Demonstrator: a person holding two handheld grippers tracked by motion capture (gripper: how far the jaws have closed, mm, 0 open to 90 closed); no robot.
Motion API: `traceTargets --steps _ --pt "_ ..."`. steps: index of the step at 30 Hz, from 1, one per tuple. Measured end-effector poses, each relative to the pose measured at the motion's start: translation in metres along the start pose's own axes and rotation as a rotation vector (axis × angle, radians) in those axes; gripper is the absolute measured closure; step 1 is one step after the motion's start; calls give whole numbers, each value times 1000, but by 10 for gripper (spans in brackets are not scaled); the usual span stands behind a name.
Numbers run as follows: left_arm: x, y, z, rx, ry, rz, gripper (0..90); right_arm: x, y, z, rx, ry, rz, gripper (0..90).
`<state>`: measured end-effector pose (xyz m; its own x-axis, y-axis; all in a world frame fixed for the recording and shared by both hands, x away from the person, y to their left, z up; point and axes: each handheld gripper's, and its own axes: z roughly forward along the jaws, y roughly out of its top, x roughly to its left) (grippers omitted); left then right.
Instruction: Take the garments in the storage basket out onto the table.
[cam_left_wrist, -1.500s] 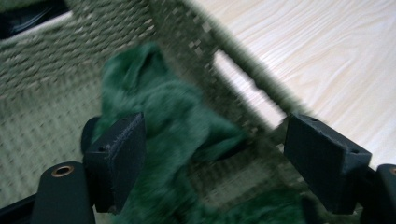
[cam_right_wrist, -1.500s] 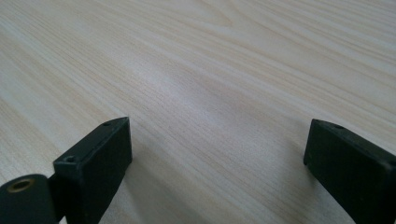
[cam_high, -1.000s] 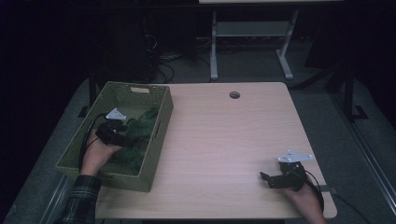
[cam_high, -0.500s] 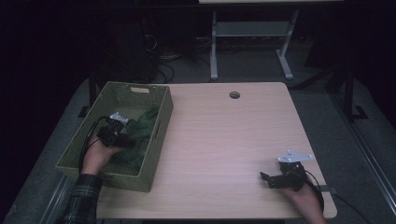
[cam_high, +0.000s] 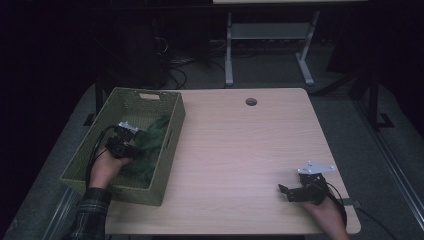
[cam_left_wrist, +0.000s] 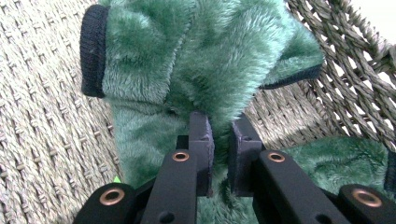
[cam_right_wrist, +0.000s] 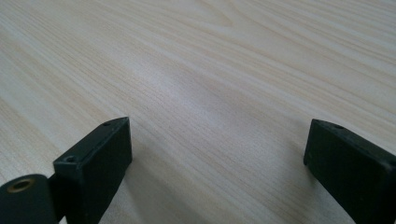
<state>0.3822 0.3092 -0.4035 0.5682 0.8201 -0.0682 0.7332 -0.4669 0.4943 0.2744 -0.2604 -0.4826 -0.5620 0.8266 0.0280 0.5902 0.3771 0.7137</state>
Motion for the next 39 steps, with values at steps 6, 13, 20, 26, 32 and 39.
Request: traceTargets --steps 6,13,20,26,32,39 --pt "-3 1 1 -1 -8 -28 813 0 0 0 1 0 -1 72" --pt "-8 3 1 -11 -17 -26 828 0 0 0 0 0 0 72" --pt "-9 9 -3 -23 -33 -26 847 0 0 0 1 0 0 72" --pt "-12 15 -12 -46 -46 -25 847 0 0 0 1 0 0 72" --pt "-16 25 -27 -75 -58 -22 849 0 0 0 1 0 0 72" --pt "-19 35 -41 -102 -65 -15 849 0 0 0 1 0 0 72"
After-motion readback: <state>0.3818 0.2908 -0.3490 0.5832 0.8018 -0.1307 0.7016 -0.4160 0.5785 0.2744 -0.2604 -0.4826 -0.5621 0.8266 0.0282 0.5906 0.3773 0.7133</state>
